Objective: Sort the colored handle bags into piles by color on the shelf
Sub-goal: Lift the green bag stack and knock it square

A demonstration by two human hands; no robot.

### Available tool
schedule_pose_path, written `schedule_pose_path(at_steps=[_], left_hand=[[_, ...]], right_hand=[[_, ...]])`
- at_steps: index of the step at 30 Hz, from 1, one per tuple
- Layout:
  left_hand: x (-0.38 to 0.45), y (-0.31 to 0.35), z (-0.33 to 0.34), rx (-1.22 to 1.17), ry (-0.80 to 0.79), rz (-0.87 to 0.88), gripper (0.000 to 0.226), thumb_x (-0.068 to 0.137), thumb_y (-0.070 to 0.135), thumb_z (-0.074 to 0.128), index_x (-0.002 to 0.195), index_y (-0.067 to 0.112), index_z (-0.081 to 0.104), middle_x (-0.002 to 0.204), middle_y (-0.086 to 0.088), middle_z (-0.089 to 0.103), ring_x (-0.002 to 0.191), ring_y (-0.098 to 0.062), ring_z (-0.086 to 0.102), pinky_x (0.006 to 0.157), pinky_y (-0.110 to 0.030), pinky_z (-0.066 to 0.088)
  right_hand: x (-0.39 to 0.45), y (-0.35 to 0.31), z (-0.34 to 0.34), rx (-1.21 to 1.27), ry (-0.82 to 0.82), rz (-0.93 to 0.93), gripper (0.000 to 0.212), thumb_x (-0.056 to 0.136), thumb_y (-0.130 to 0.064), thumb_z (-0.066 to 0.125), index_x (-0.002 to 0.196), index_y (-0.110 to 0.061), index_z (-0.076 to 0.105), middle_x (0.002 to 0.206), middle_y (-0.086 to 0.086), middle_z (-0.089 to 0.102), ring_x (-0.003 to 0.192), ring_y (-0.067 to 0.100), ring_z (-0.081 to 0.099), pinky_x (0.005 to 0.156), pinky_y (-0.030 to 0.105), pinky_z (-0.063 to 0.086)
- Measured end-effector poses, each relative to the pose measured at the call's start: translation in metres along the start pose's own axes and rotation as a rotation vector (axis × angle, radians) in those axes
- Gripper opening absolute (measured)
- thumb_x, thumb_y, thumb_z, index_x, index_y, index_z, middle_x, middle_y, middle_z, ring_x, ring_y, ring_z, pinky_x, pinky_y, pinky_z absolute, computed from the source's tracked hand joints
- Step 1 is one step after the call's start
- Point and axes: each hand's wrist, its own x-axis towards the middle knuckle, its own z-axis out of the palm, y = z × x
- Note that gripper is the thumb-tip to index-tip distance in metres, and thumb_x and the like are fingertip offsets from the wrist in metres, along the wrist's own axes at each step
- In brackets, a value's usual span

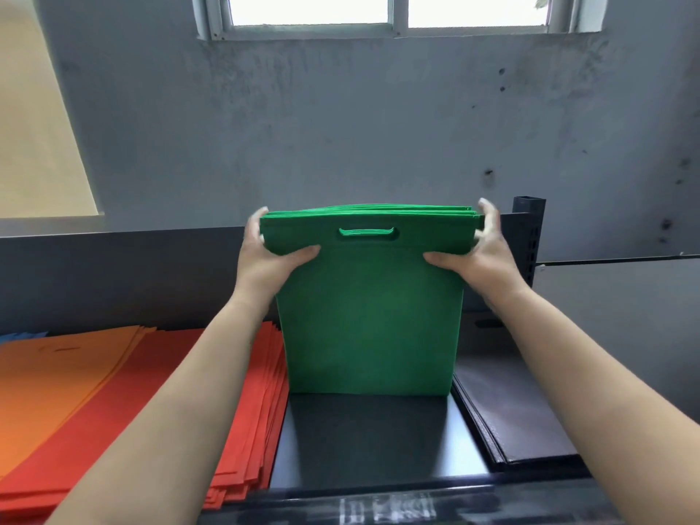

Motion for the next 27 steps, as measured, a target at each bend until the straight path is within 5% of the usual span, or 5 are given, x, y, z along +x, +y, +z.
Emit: schedule_pose_path(at_steps=[3,6,11,17,27], left_hand=[[-0.023,-0.022,0.005,-0.165,-0.062,-0.179,0.035,0.075,0.017,0.078,0.105,0.024,0.062,0.105,0.005,0.07,0.099,-0.014,0.066,0.077,-0.026,0.053],[-0.032,-0.014,0.015,-0.198,-0.011,-0.118,0.017,0.083,0.016,0.072,0.097,0.025,0.066,0.103,0.002,0.071,0.096,-0.015,0.067,0.086,-0.037,0.055],[-0.011,0.023,0.013,-0.24,0.02,-0.015,0.013,0.084,0.018,0.07,0.096,0.023,0.067,0.101,0.0,0.072,0.095,-0.019,0.069,0.083,-0.039,0.055],[-0.048,-0.034,0.011,-0.177,-0.084,-0.281,0.03,0.084,0.005,0.068,0.112,0.01,0.06,0.11,-0.007,0.068,0.103,-0.025,0.065,0.084,-0.034,0.052],[-0.052,-0.039,0.013,-0.097,-0.038,-0.131,0.027,0.086,0.007,0.066,0.098,0.03,0.06,0.101,0.01,0.068,0.095,-0.009,0.066,0.08,-0.026,0.053]], right_hand=[[-0.024,0.026,0.011,0.213,-0.032,0.091,0.049,0.072,-0.005,0.079,0.115,-0.018,0.058,0.095,-0.01,0.07,0.102,0.023,0.066,0.075,0.026,0.055],[-0.03,0.022,0.019,0.237,0.019,0.044,0.028,0.075,-0.006,0.077,0.093,-0.024,0.065,0.098,-0.002,0.071,0.096,0.024,0.068,0.084,0.043,0.056],[-0.003,-0.018,0.016,0.275,0.043,-0.061,0.028,0.075,-0.008,0.078,0.09,-0.028,0.065,0.093,-0.009,0.073,0.088,0.014,0.07,0.079,0.036,0.057],[-0.038,0.035,0.018,0.249,-0.01,0.172,0.038,0.072,0.002,0.077,0.098,-0.021,0.062,0.103,0.003,0.071,0.093,0.021,0.068,0.079,0.038,0.056],[-0.045,0.046,0.014,0.225,0.011,0.139,0.041,0.07,0.001,0.079,0.097,-0.026,0.062,0.1,-0.002,0.071,0.092,0.018,0.069,0.08,0.038,0.057]])
